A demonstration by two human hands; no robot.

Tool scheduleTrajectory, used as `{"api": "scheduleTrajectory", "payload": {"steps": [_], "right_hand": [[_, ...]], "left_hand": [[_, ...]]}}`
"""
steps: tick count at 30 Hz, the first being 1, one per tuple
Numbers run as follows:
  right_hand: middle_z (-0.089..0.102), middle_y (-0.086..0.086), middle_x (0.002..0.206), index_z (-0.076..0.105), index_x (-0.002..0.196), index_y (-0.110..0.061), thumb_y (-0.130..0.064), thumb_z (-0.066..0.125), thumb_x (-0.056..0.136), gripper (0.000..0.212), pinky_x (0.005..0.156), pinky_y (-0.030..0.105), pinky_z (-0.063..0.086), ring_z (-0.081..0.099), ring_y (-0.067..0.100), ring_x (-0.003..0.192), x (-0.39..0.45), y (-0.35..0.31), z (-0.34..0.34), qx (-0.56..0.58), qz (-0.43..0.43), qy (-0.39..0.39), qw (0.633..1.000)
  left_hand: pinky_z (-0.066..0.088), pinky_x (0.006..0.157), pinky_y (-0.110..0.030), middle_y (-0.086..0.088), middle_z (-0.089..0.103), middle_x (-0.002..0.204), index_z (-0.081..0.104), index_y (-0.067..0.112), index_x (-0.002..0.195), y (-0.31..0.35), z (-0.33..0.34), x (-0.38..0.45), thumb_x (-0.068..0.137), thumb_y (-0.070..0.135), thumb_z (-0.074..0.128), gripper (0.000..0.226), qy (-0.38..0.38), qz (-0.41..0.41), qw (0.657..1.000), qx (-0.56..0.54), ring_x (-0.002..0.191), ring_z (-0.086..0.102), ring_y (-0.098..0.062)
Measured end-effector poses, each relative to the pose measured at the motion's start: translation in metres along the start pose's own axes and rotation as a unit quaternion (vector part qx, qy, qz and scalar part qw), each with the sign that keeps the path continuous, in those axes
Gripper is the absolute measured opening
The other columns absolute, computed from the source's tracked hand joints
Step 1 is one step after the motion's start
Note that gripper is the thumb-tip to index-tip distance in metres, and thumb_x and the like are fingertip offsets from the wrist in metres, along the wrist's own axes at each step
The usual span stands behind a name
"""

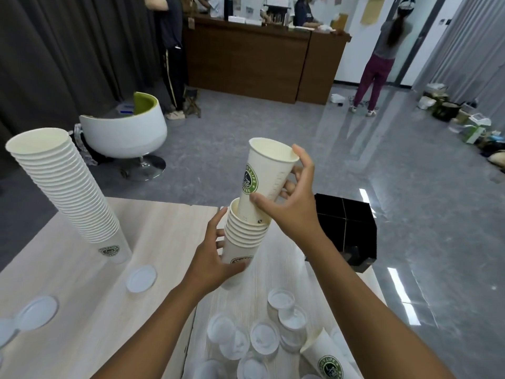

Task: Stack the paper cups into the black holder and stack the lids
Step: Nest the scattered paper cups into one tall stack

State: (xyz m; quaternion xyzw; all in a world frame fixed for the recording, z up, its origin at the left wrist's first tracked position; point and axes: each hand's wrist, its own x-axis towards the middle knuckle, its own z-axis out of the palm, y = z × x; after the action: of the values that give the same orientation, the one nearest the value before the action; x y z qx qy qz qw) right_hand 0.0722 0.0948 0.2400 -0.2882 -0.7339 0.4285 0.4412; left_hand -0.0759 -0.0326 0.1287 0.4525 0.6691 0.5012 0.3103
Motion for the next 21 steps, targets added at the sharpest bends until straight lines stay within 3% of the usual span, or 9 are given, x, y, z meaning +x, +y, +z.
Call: {"api": "scheduleTrajectory", "payload": {"steps": [3,8,13,16,19,21], "right_hand": [[0.045,-0.016,0.142,0.024,0.149,-0.047,-0.028,0.091,0.076,0.101,0.100,0.037,0.057,0.057,0.013,0.127,-0.005,0.010,0.003,-0.003,0.016,-0.022,1.000],[0.051,-0.012,0.138,0.030,0.153,-0.039,-0.035,0.086,0.083,0.090,0.093,0.015,0.051,0.056,0.000,0.122,-0.017,0.025,-0.006,-0.045,0.047,-0.059,0.996],[0.050,-0.017,0.141,0.031,0.155,-0.039,-0.039,0.083,0.084,0.088,0.098,0.029,0.053,0.057,0.006,0.124,-0.041,0.042,-0.037,-0.087,0.058,-0.067,0.992],[0.051,-0.020,0.140,0.033,0.152,-0.047,-0.039,0.083,0.084,0.084,0.098,0.030,0.054,0.057,0.006,0.124,-0.068,0.058,-0.060,-0.113,0.089,-0.065,0.987],[0.051,-0.020,0.139,0.034,0.149,-0.051,-0.037,0.084,0.083,0.084,0.100,0.031,0.053,0.055,0.004,0.123,-0.108,0.083,-0.086,-0.149,0.143,-0.079,0.975],[0.050,-0.023,0.138,0.034,0.148,-0.055,-0.039,0.085,0.081,0.086,0.101,0.030,0.052,0.053,0.000,0.122,-0.139,0.101,-0.102,-0.170,0.185,-0.092,0.964]], "left_hand": [[0.059,0.088,-0.028,0.017,0.051,0.137,0.020,0.063,0.150,0.004,0.000,0.004,0.069,0.023,0.097,0.119,0.005,0.005,1.000,-0.010,0.120,0.059,-0.007],[0.060,0.090,-0.029,0.021,0.050,0.136,0.019,0.063,0.150,0.005,0.005,0.010,0.069,0.023,0.097,0.119,-0.002,0.011,1.000,-0.014,0.119,0.059,-0.004],[0.057,0.095,-0.029,0.028,0.045,0.138,0.017,0.069,0.144,0.003,0.022,0.013,0.070,0.025,0.097,0.117,-0.022,0.020,1.000,-0.005,0.124,0.056,-0.007],[0.054,0.103,-0.034,0.020,0.040,0.146,0.013,0.077,0.135,0.002,0.037,0.011,0.070,0.032,0.095,0.114,-0.044,0.016,0.999,0.001,0.127,0.052,-0.008],[0.052,0.101,-0.026,0.022,0.040,0.146,0.011,0.082,0.133,-0.003,0.054,0.008,0.069,0.037,0.095,0.115,-0.083,0.019,0.996,0.011,0.123,0.052,0.000],[0.053,0.102,-0.027,0.020,0.041,0.145,0.012,0.080,0.136,-0.006,0.066,0.005,0.069,0.037,0.096,0.115,-0.106,0.020,0.994,0.018,0.125,0.053,-0.004]]}}
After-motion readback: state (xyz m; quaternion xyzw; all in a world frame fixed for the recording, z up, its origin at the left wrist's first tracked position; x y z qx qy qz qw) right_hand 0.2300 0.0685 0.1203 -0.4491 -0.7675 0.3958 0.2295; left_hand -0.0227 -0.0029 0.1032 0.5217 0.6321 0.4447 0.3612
